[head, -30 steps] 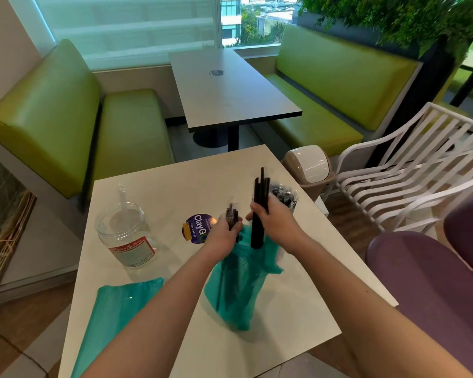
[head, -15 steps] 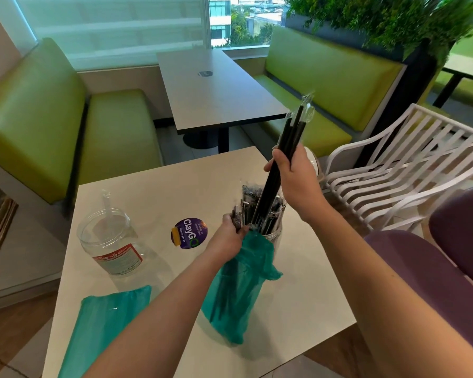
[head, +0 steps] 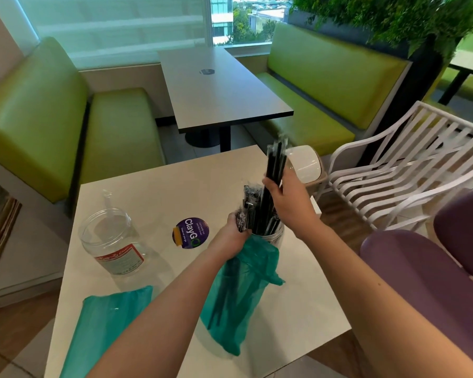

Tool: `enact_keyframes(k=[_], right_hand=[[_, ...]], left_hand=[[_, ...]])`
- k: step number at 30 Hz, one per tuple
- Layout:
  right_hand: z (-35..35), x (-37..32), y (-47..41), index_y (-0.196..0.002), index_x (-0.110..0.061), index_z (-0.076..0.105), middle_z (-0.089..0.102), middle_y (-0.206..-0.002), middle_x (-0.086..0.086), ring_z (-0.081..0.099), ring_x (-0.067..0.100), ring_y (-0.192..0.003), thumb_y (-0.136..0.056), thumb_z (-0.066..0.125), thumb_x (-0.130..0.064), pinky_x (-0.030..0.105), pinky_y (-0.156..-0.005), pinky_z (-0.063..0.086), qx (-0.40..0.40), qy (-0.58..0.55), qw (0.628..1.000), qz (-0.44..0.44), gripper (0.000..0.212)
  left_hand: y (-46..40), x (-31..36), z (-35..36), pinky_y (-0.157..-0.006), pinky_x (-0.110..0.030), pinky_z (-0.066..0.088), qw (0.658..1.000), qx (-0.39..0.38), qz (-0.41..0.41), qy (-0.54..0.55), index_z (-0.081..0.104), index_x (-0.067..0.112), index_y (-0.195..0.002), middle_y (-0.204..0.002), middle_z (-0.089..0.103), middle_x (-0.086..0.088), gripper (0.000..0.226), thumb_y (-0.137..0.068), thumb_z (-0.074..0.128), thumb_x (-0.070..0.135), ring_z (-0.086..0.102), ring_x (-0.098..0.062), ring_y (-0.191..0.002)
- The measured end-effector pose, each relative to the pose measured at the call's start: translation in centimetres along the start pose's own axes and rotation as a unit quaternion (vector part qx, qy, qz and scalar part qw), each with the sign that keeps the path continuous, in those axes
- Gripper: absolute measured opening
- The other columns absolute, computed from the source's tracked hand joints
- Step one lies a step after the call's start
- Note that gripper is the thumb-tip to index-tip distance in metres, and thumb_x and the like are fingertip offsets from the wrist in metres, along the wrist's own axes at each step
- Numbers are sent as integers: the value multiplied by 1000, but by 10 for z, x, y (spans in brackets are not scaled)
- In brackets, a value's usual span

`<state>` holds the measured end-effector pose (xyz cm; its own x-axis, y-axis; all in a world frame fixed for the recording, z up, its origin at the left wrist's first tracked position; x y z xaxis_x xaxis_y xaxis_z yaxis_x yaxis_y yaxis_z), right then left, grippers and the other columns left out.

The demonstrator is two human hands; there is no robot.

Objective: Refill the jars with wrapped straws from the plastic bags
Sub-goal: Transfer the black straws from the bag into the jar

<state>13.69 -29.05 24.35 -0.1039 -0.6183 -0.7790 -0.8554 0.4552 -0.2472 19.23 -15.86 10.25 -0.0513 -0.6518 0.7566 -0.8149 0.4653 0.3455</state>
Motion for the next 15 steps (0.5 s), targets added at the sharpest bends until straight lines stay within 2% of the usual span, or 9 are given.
enact_keyframes(k=[3,5,7,9,11,13,15], right_hand=[[7,23,6,-110,-7,61,49,-109,5,50,25,-102,-93,59,-35,37,-90,45,12,143,990,7,32],[8,34,14,-107,-5,63,44,-113,8,40,26,-106,-91,61,-43,36,-93,37,28,224,974,15,41],[15,44,20,-108,-9,64,41,-116,6,35,25,-106,-88,59,-51,36,-93,32,16,264,964,30,47],[21,47,24,-106,-15,67,39,-115,3,32,24,-106,-85,59,-58,37,-92,29,8,281,959,29,48],[21,43,25,-108,-16,66,40,-117,3,33,24,-108,-80,64,-60,37,-91,29,22,289,957,19,52],[14,35,23,-117,-17,60,42,-122,5,34,25,-112,-74,71,-59,37,-94,30,52,279,959,13,62],[7,23,21,-130,-20,49,42,-129,4,36,23,-120,-69,79,-51,36,-101,31,84,216,973,-10,75]], left_hand=[[0,-1,-1,-62,-30,44,1000,-5,-3,-2,20,27,-150,-126,62,-11,62,-99,53,34,61,-21,-83],[1,-1,0,-62,-29,44,1000,-7,-2,-2,20,27,-151,-126,61,-10,61,-99,53,34,60,-19,-82],[0,0,0,-69,-32,47,1000,-8,0,-1,20,27,-151,-125,61,-10,61,-99,52,33,59,-20,-84],[-1,-1,0,-79,-34,49,1000,-8,0,2,20,26,-151,-126,60,-11,62,-99,53,33,59,-21,-87],[-1,-2,0,-82,-35,49,1000,-9,-1,5,20,25,-151,-127,60,-11,62,-99,53,32,58,-21,-89],[-1,-2,-1,-80,-35,49,1000,-10,1,7,20,25,-151,-125,61,-11,63,-99,54,32,59,-21,-88],[0,-1,-1,-80,-35,49,1000,-10,4,7,21,25,-151,-122,62,-10,63,-98,55,31,59,-20,-87]])
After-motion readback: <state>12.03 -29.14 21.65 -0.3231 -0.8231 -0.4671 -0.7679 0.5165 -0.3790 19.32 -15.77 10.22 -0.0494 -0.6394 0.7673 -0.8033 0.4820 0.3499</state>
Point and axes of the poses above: each hand's wrist, its own y-axis away from the middle knuckle, its own z-axis out of the palm, x = y × z, the point moved 9 cm from there along -y, towards the middle knuckle
